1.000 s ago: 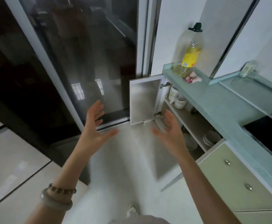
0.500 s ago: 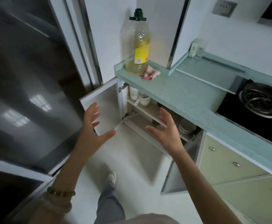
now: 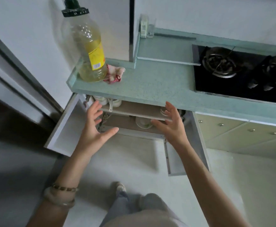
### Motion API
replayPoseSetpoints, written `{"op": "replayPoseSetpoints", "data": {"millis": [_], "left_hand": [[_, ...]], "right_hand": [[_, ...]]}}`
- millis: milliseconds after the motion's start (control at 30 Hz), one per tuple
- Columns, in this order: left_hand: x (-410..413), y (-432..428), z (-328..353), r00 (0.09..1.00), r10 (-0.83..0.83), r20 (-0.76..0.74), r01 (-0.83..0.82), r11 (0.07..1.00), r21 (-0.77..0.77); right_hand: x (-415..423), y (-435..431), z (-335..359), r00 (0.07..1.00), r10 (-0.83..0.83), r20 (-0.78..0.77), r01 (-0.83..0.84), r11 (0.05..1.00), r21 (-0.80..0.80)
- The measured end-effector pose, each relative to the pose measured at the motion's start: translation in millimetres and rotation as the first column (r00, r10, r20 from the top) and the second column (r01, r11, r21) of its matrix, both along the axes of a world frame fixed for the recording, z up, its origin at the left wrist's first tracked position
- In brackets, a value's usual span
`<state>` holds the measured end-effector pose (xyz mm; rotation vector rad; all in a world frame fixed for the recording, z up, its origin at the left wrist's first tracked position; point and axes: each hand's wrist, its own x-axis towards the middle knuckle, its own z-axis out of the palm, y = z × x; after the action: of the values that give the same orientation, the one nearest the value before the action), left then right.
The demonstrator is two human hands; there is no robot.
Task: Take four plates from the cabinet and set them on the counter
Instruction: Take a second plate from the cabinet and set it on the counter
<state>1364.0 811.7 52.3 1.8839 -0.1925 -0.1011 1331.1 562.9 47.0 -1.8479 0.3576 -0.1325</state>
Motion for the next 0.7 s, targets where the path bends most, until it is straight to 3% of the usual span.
{"op": "replayPoseSetpoints", "data": {"millis": [333,700], "left_hand": [[15.7,-46.5,-39.8,0.987,-0.144,-0.077,0.146,0.989,0.016],[49.7,-56.3,-147.2,0.981,-0.086,-0.171,0.104,0.99,0.095]], "right_hand": [[-13.7,-29.6,-30.8,0.988,-0.146,-0.054,0.147,0.989,0.028],[18.7,-35.2,-144.0,0.967,-0.149,-0.209,0.162,0.986,0.047]]}}
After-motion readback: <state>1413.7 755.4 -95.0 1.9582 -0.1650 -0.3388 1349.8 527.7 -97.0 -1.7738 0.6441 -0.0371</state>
